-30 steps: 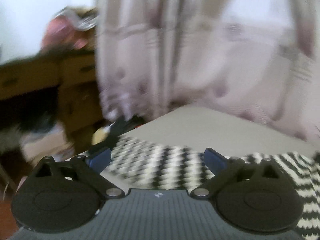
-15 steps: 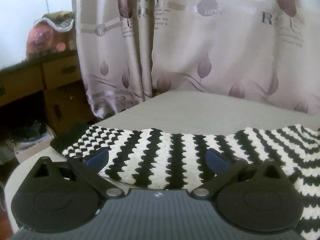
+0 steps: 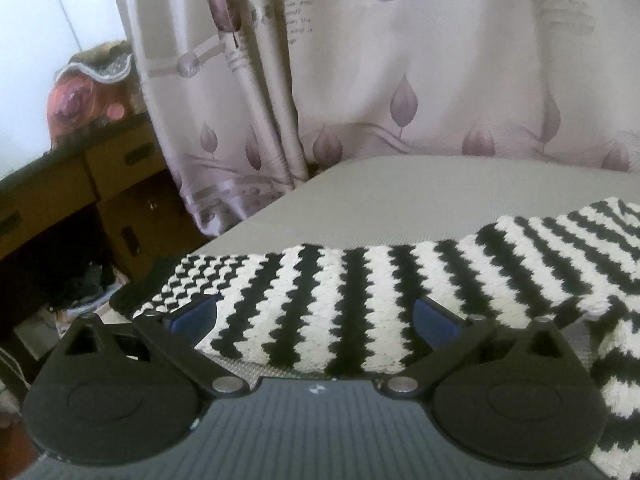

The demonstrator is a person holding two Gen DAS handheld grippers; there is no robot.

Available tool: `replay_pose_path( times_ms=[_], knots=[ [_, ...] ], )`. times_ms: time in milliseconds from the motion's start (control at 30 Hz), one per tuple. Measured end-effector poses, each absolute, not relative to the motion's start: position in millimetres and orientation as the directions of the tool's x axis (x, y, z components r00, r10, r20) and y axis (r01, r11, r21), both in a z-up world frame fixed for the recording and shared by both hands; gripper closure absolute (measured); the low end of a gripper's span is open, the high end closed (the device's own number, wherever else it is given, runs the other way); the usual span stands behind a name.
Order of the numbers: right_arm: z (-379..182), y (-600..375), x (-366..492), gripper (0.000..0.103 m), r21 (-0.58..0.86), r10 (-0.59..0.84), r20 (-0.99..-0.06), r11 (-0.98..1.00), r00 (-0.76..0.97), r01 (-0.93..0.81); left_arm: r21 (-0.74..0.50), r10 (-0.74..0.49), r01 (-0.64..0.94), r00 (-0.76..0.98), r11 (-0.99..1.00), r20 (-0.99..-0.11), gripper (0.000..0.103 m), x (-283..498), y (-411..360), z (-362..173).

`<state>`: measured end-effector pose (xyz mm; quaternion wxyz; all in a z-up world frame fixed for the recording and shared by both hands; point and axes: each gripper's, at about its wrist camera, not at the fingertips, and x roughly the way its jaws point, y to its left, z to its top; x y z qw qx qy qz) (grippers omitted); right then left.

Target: Fold small clothes

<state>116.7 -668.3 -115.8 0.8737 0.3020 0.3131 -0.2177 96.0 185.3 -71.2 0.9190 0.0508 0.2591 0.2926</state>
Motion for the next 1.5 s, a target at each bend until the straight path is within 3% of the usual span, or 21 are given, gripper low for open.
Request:
replay_pose_path(
  times_ms=[67, 100, 367, 467, 600, 767, 900, 1000, 1033, 1333, 1367, 1400, 1433, 1500],
  knots=[
    [-113, -665, 118, 0.074, 0.368, -0.222, -0.672, 0.728, 0.707, 0.578, 0.255, 0.573, -0.517, 0.686, 0.817, -0.448, 0.0, 99, 183, -72],
    [-110, -664, 114, 0.094, 0.357, -0.241, -0.659, 0.733, 0.712, 0.579, 0.259, 0.576, -0.518, 0.684, 0.816, -0.448, 0.0, 100, 183, -72],
    [-64, -645, -12, 0.094, 0.515, -0.268, -0.479, 0.685, 0.836, 0.515, 0.258, 0.589, -0.533, 0.674, 0.806, -0.446, 0.0, 105, 179, -76],
    [-76, -640, -75, 0.094, 0.581, -0.259, -0.483, 0.62, 0.837, 0.527, 0.235, 0.578, -0.534, 0.681, 0.812, -0.45, 0.0, 101, 184, -75],
    [-116, -646, -118, 0.093, 0.619, -0.243, -0.557, 0.517, 0.794, 0.592, 0.228, 0.571, -0.53, 0.685, 0.817, -0.453, 0.0, 100, 186, -75],
    [-129, -651, -148, 0.093, 0.746, -0.211, -0.483, 0.409, 0.85, 0.525, 0.211, 0.565, -0.534, 0.684, 0.819, -0.462, 0.0, 100, 189, -75],
    [-131, -654, -159, 0.083, 0.828, -0.14, -0.443, 0.314, 0.886, 0.464, 0.195, 0.568, -0.546, 0.684, 0.815, -0.458, 0.0, 98, 192, -75],
    [-129, -651, -166, 0.04, 0.839, -0.144, -0.433, 0.295, 0.89, 0.457, 0.189, 0.567, -0.549, 0.681, 0.814, -0.463, 0.0, 99, 193, -75],
    [-130, -648, -167, 0.032, 0.855, -0.14, -0.407, 0.289, 0.903, 0.43, 0.188, 0.568, -0.551, 0.68, 0.813, -0.463, 0.0, 99, 193, -76],
    [-118, -625, -136, 0.019, 0.748, -0.245, -0.455, 0.416, 0.856, 0.517, 0.201, 0.574, -0.551, 0.673, 0.81, -0.466, 0.0, 98, 194, -76],
    [-115, -619, -131, 0.02, 0.713, -0.257, -0.467, 0.457, 0.846, 0.532, 0.202, 0.576, -0.553, 0.672, 0.808, -0.466, 0.0, 98, 194, -76],
    [-114, -615, -125, 0.03, 0.673, -0.273, -0.482, 0.493, 0.832, 0.551, 0.202, 0.577, -0.555, 0.67, 0.807, -0.466, 0.0, 98, 194, -76],
    [-111, -607, -118, 0.058, 0.6, -0.306, -0.513, 0.541, 0.802, 0.59, 0.203, 0.578, -0.555, 0.668, 0.806, -0.468, 0.0, 99, 193, -77],
    [-109, -597, -103, 0.089, 0.445, -0.352, -0.578, 0.621, 0.736, 0.646, 0.205, 0.58, -0.557, 0.665, 0.805, -0.47, 0.0, 99, 193, -77]
  ],
)
